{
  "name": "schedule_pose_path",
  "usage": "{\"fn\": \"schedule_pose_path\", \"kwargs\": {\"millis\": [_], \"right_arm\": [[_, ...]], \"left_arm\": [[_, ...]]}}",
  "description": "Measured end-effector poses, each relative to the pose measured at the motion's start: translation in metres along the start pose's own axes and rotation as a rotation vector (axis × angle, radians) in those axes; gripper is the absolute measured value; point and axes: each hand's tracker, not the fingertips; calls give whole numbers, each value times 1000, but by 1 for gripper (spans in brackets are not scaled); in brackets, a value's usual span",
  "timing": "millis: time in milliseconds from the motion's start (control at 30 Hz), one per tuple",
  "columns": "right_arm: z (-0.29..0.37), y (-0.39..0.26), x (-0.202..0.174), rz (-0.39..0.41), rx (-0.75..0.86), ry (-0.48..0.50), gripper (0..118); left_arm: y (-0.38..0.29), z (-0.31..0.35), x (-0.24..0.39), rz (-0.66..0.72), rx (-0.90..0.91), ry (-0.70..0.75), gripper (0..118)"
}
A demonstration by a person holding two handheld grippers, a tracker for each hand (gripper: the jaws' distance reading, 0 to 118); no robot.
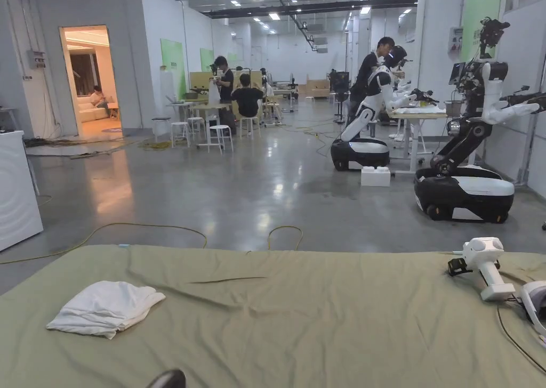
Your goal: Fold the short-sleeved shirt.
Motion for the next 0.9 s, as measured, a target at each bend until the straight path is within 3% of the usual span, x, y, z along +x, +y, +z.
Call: {"fn": "schedule_pose_path", "kwargs": {"millis": [67, 133, 167, 200, 267, 367, 567, 900], "right_arm": [[-3, -9, 35, -552, -6, 29, 0], [-4, -30, 45, -876, -14, 29, 0], [-4, -39, 45, -992, -26, 8, 0], [-2, -45, 45, -1021, -40, -16, 0], [1, -54, 46, -1043, -39, -7, 0], [5, -52, 47, -973, -20, 0, 0], [7, -48, 48, -968, -15, -2, 0], [9, -36, 39, -880, 3, 21, 0]], "left_arm": [[-4, 2, -33, 550, -7, -44, 0], [-24, 2, -45, 1052, 4, -119, 0], [-39, 2, -43, 1198, 4, -132, 0], [-45, 2, -42, 1206, -11, -117, 0], [-45, 5, -39, 1074, -42, -83, 0], [-33, 10, -39, 940, -40, -124, 0], [-24, 13, -40, 966, -16, -128, 0], [-37, 17, -49, 963, -41, -138, 0]]}}
